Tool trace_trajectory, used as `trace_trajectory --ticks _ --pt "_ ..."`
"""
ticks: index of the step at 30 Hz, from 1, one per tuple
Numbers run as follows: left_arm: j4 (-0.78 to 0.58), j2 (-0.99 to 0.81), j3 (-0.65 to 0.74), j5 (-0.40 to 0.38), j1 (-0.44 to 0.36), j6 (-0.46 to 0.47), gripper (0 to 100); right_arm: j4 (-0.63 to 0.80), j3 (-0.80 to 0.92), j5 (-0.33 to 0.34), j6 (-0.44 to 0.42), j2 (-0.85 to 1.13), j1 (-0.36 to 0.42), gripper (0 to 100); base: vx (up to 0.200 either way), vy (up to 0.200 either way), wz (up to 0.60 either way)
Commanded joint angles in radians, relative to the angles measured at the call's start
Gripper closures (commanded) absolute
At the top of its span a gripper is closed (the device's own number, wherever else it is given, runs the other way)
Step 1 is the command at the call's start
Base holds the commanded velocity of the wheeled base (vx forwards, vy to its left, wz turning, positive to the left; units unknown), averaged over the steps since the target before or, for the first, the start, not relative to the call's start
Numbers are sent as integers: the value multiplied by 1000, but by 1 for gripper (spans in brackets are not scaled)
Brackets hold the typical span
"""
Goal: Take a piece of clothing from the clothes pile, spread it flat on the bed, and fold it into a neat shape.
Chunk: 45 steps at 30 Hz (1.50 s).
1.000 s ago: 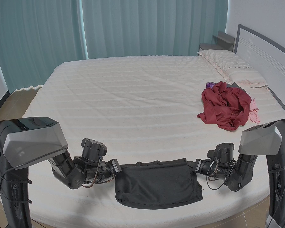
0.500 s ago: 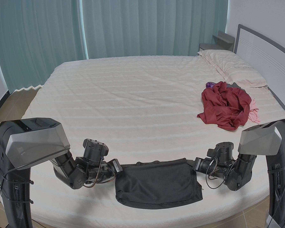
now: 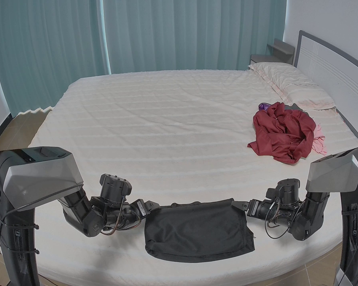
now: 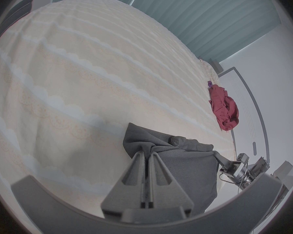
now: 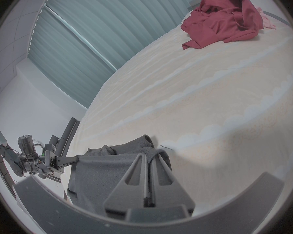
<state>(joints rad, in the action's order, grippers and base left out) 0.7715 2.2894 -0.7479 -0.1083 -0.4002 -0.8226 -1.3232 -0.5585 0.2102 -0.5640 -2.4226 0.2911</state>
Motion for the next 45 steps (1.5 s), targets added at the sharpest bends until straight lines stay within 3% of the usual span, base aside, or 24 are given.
trace_trajectory --ticks 1,3,10,16,20,34,35,36,37,45 --pt "8 -57 65 -44 -2 -3 0 -2 120 47 6 68 13 0 0 0 0" --pt "20 -50 71 -62 -9 16 0 -13 161 78 15 65 31 0 0 0 0" --pt "35 -24 105 -65 -28 137 0 -4 175 80 29 42 60 0 0 0 0" --pt "40 -1 91 -57 -63 145 0 -14 170 80 44 11 69 0 0 0 0" --pt "117 7 107 -59 -85 140 0 -14 163 80 44 11 69 0 0 0 0" --pt "129 18 127 -53 -124 146 0 -13 138 83 42 2 95 0 0 0 0" --pt "129 18 127 -53 -129 145 100 -10 135 83 42 2 95 0 0 0 0" --pt "129 18 127 -53 -134 145 100 -7 134 83 42 2 97 0 0 0 0" --pt "129 18 127 -53 -138 145 100 -5 132 83 42 2 97 100 0 0 0" --pt "129 12 127 -53 -140 137 100 -13 127 83 33 0 97 100 0 0 0"
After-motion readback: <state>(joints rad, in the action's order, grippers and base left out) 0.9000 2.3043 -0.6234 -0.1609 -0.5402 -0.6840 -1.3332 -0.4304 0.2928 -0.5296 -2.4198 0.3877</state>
